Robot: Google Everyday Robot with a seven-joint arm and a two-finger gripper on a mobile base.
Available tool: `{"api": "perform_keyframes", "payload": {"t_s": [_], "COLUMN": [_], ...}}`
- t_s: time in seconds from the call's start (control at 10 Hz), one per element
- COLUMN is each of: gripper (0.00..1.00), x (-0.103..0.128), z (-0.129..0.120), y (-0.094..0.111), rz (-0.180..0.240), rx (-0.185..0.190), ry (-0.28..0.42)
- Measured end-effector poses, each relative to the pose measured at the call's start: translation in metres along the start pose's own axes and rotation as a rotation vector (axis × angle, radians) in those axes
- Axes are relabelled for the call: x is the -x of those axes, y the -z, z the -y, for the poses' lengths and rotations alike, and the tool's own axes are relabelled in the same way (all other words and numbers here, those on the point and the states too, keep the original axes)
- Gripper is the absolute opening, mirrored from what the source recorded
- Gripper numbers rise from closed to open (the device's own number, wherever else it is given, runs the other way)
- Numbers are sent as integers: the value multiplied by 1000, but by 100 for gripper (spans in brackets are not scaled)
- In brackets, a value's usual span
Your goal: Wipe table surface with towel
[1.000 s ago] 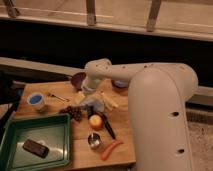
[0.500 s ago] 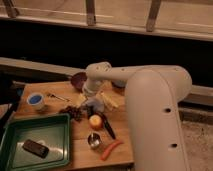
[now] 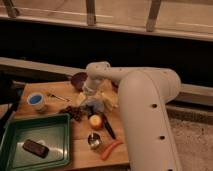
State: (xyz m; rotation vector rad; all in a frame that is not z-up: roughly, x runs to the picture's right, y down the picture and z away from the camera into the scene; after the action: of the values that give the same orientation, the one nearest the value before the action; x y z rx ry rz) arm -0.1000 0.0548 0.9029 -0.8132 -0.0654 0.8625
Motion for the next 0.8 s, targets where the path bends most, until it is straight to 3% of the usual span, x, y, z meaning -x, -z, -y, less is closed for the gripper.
{"api": "perform_keyframes", "payload": {"t_s": [0.3, 0.8], "gripper": [80, 80], "x": [-9, -22], "z": [28, 19], "y": [0, -17], "rz": [-24, -50], "rx": [-17, 11], "ry": [-34, -49]}}
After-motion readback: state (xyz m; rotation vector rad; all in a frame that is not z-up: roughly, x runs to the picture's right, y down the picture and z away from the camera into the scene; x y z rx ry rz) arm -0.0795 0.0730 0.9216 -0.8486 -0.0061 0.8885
